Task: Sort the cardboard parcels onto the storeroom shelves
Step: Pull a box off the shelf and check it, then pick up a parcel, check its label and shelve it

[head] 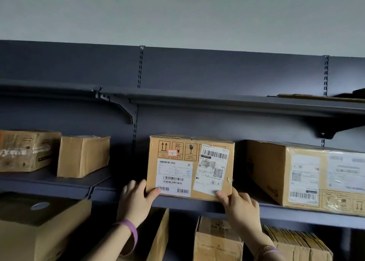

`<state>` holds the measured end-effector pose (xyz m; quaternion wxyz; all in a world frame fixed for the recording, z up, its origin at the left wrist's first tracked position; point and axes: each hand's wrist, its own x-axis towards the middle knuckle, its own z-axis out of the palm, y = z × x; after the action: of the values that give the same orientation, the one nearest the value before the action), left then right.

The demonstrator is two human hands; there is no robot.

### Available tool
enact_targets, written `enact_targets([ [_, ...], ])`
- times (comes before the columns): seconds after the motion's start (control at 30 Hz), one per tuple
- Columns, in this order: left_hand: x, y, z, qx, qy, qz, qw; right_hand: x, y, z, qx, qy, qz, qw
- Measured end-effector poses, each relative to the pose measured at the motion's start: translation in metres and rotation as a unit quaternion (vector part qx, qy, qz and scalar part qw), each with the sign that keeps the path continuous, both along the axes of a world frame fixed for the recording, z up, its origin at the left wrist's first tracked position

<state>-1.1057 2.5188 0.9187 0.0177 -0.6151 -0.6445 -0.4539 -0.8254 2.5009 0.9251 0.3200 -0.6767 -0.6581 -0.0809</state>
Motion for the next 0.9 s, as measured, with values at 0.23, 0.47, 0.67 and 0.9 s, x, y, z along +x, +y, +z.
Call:
enact_targets([
  [0.23,0.003,0.011,-0.007,0.029,-0.004,0.023,0.999,-0.004,0.008,-0.004,0.022,0.008,-0.025,0.999],
  [0.47,0.000,-0.008,0.010,-0.047,-0.120,-0.070,0.989,-0.020,-0.018,-0.002,0.226,0.223,0.047,0.947],
  [0.67,-0.027,-0.043,0.023,-0.008,-0.194,-0.118,0.974,-0.085,-0.046,0.006,0.203,0.185,0.259,0.926],
  [0.9,-0.118,-0.053,0.040,0.041,-0.204,-0.084,0.974,-0.186,-0.042,0.016,0.154,0.142,0.340,0.917],
])
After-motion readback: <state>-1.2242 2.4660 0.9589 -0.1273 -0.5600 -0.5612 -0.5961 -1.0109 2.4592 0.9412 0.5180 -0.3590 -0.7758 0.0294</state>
